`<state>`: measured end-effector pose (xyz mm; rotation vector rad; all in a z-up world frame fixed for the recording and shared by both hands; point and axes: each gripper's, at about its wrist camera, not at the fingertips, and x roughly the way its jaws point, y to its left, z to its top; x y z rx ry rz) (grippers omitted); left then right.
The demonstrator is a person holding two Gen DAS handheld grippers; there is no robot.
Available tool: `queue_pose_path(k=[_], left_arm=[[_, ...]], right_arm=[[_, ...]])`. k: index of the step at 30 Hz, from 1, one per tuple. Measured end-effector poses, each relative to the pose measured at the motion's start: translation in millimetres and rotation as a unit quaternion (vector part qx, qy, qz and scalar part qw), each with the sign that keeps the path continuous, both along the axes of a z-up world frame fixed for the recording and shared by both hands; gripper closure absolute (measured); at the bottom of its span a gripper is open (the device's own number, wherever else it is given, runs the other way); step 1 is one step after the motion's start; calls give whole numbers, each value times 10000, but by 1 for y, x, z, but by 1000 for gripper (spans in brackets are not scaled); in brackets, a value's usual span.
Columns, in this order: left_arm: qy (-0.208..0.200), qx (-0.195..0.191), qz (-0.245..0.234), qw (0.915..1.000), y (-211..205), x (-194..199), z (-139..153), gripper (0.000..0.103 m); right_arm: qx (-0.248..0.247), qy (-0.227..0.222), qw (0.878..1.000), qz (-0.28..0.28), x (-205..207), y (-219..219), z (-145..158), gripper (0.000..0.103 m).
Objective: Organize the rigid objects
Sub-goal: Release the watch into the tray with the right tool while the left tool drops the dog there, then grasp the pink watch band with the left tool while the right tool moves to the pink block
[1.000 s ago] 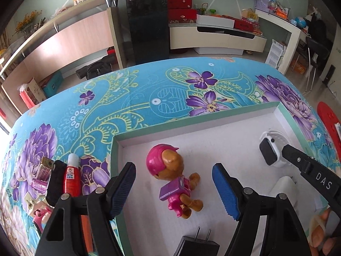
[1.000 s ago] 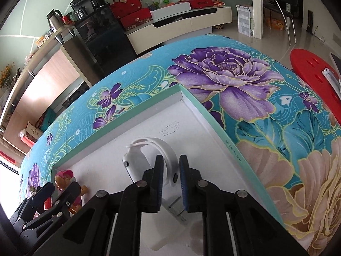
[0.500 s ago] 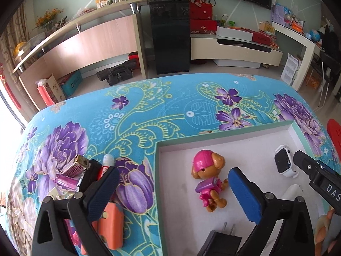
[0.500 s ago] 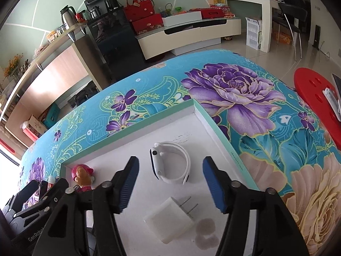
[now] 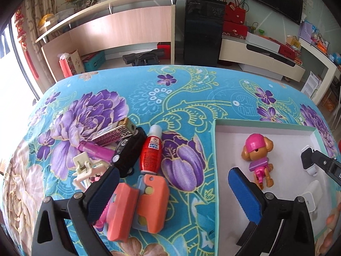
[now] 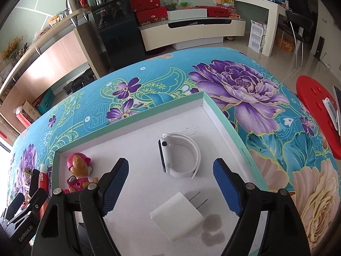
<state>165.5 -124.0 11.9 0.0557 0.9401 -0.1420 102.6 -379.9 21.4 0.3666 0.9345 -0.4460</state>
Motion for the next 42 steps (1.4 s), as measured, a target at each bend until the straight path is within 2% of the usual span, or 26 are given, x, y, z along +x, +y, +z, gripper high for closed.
queue_pose_path(k=[1,2,3,8,12,18,23,29,42], left_arm=[[23,-19,52,10000,6,-1,-1,0],[46,-35,101,9999,12,-1,-2,0],[51,-59,150,9999,18,-2,-2,0],[-41,-161,447,9989,50,-6,8,0],[-103,-287,776,9965,81,-9,17,0],[-230,-271,1364,9900,129,-16,27,0],[-152,-302,1746,9841,161,-20,24,0],[5,-391,1935,9803,180,-24,15,0],[284,-461,2133,9755,201,-26,-2,0]], right_arm=[[-46,6,10000,4,1,2,1,18],[-79,12,10000,14,2,4,1,10],[-99,2,9999,24,2,6,2,7],[-158,-111,9995,246,9,26,8,7],[-93,-325,9964,773,17,53,16,7],[-12,-599,9884,1399,25,93,25,7],[143,-577,9827,1755,32,122,22,7],[412,-579,9720,2239,38,159,17,7],[406,-296,9536,2970,47,227,-4,7]])
